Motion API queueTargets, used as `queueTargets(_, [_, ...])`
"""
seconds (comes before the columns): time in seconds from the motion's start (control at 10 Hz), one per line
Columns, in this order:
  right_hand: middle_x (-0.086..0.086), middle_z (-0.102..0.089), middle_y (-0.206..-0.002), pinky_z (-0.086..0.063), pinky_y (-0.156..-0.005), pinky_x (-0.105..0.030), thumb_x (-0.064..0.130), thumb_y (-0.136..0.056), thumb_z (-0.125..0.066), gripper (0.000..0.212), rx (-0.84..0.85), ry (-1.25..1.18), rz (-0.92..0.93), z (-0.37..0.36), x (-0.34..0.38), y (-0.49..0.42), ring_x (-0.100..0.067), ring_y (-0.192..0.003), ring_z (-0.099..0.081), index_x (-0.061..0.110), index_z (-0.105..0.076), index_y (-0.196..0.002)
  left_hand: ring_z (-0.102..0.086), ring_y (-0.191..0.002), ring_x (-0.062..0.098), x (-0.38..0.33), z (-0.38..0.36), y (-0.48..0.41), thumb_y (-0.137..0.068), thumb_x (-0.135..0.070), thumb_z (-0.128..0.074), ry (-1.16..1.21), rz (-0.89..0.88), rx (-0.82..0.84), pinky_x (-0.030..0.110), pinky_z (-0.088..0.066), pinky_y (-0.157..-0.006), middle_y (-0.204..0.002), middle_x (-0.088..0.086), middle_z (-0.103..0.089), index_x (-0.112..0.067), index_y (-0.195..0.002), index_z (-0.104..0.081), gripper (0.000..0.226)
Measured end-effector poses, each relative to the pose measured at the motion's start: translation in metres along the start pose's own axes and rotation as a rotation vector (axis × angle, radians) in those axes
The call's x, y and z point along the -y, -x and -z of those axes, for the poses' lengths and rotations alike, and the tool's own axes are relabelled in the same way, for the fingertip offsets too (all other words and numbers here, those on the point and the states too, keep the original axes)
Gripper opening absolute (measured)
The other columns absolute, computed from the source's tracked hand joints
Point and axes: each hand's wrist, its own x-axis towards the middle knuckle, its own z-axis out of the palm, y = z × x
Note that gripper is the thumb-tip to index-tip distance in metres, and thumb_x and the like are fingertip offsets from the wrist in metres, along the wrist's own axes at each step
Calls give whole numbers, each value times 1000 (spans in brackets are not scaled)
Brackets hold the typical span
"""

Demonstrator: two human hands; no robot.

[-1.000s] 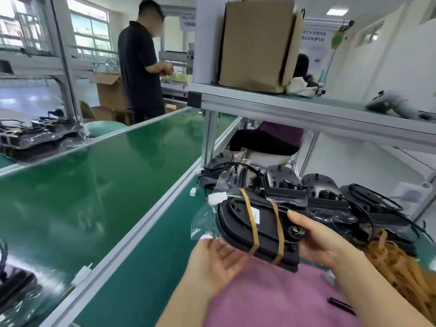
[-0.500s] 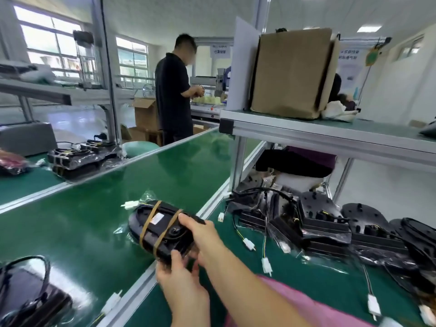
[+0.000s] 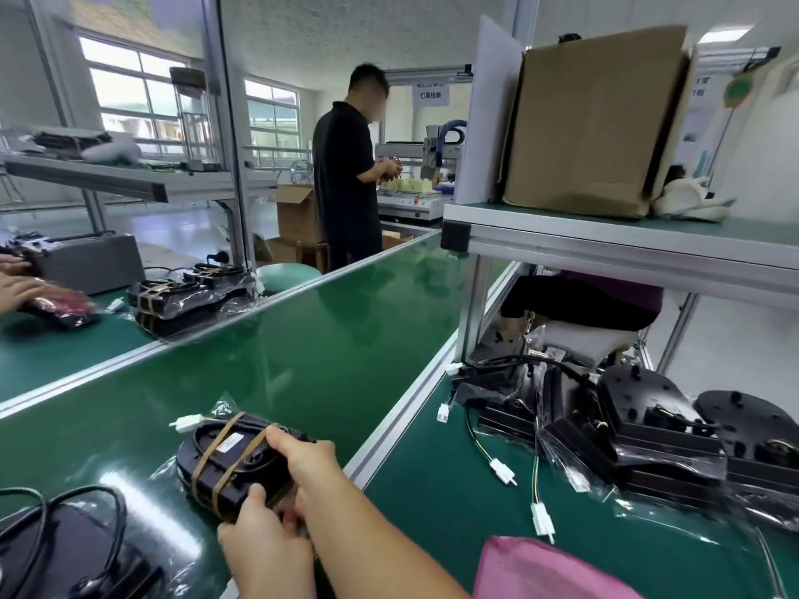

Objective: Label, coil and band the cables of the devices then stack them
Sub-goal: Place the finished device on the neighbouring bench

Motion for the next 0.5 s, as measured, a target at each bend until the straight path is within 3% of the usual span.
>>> queueTargets(0.1, [-10, -60, -118, -54, -86, -37, 47, -70, -77, 79, 14, 68, -32, 2, -3, -1, -27, -101, -63, 8, -42, -128, -49, -113, 51, 16, 4, -14, -96, -1, -51, -263, -50, 37, 33, -36, -79, -92, 21, -53, 13, -131, -47, 38])
queueTargets(0.2, [-8, -57, -125, -57, -82, -36, 62, -72, -66, 83, 37, 253, -18, 10, 1, 2, -28, -106, -62, 10, -45, -133, -51, -116, 47, 18, 0, -13, -92, -4, -57, -388, -97, -48, 41, -35, -103, -123, 34, -52, 7, -134, -48, 45])
queueTargets(0.3, [-9, -40, -139, -44, -85, -34, 68, -81, -49, 86, -43, 629, 74, 21, 4, 2, -31, -118, -53, 6, -40, -140, -52, -116, 46, 19, -5, -9, -93, -4, -56, -359, -86, -69, 43, -34, -109, -126, 34, -52, 4, -137, -47, 46])
queueTargets(0.4, [-15, -39, -142, -41, -94, -36, 54, -91, -38, 71, -28, 771, 127, 30, 10, 9, -35, -122, -49, 3, -40, -141, -52, -113, 48, 15, -2, 0, -92, -3, -58, -296, -15, -83, 47, -36, -106, -120, 37, -54, 10, -126, -52, 37])
queueTargets(0.5, [-17, -54, -126, -44, -75, -32, 30, -93, -38, 50, 32, 800, 173, 39, 11, 21, -31, -96, -60, 3, -43, -136, -55, -111, 45, 9, 2, 2, -87, -5, -65, -141, 41, -115, 44, -39, -104, -116, 31, -61, 9, -120, -57, 37])
